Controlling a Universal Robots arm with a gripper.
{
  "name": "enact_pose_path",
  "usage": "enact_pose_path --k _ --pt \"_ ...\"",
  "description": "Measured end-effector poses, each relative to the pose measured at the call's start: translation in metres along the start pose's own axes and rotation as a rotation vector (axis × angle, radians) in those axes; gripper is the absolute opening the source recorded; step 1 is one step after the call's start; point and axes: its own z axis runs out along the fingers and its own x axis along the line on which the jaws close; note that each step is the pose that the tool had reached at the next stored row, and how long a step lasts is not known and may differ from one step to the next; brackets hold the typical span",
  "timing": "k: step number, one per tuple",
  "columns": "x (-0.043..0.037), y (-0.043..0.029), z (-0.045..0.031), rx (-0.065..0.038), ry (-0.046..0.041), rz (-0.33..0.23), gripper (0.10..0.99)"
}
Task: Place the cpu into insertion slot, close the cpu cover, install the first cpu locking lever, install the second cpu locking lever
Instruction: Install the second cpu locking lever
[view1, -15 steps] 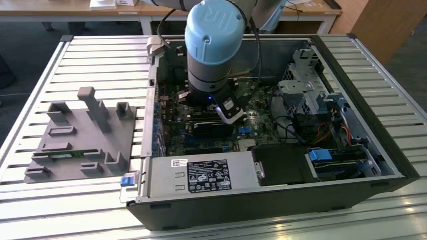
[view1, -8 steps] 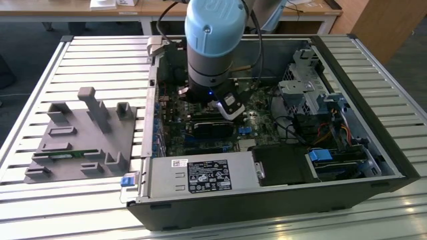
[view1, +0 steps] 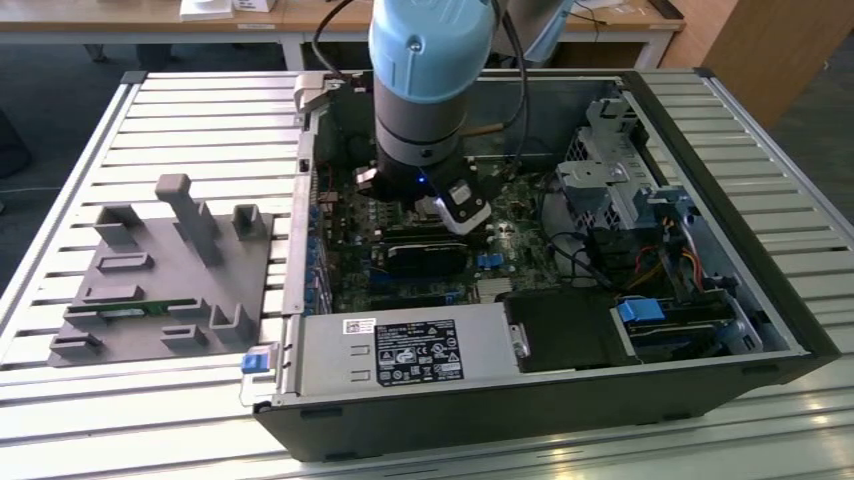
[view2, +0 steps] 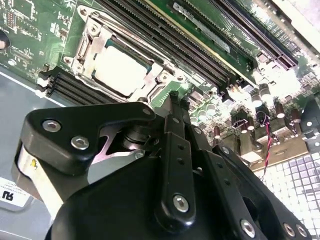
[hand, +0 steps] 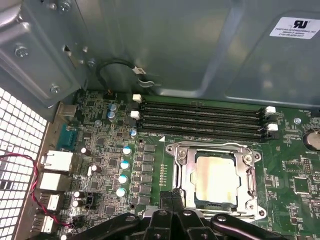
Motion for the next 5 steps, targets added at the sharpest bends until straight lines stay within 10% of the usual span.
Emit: enact_pose_path --k 5 --pt "0.0000 0.0000 -0.0002 0.000 0.0001 0.000 0.106"
